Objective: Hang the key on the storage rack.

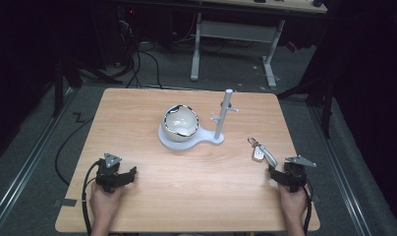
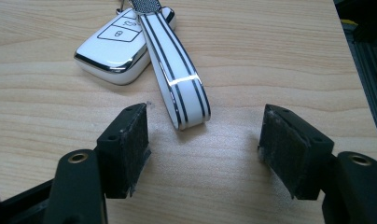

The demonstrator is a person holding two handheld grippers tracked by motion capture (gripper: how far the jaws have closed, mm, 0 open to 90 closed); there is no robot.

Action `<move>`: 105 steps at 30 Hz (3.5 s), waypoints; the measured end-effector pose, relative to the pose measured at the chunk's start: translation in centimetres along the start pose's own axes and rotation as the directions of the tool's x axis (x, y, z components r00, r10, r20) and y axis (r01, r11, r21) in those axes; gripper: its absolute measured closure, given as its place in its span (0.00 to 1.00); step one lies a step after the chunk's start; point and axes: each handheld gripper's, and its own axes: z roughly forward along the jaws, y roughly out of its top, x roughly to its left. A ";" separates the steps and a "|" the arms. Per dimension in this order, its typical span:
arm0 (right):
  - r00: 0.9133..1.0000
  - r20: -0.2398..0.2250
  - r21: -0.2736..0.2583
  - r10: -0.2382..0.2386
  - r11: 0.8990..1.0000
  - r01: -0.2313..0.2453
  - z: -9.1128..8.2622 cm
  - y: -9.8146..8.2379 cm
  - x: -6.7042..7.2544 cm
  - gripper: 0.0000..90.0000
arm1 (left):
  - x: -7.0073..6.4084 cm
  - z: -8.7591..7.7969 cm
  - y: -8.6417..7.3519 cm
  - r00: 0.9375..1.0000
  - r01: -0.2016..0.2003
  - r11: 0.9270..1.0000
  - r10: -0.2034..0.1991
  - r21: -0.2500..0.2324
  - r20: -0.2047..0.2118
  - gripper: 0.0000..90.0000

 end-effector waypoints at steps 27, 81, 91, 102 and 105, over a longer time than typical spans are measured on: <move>1.000 -0.014 -0.001 -0.015 1.000 0.015 0.0 0.0 0.1 0.36 | 0.0 0.0 0.0 1.000 0.004 1.000 -0.004 0.000 -0.003 0.27; 0.989 -0.140 -0.076 -0.040 0.997 0.029 -0.8 4.7 2.5 0.42 | 0.0 0.0 0.0 1.000 0.004 1.000 -0.004 0.000 -0.003 0.27; 0.991 -0.127 -0.059 -0.045 0.998 0.038 0.3 5.9 3.2 0.42 | 0.0 0.0 0.0 1.000 0.003 1.000 -0.003 0.001 -0.003 0.27; 0.996 -0.086 0.013 -0.034 0.999 0.036 3.0 6.3 3.7 0.36 | 0.0 0.0 0.0 1.000 0.003 1.000 -0.003 0.001 -0.003 0.27; 0.997 -0.076 0.026 -0.025 0.999 0.027 3.5 6.2 3.6 0.35 | 0.0 0.0 0.0 1.000 0.003 1.000 -0.003 0.001 -0.003 0.27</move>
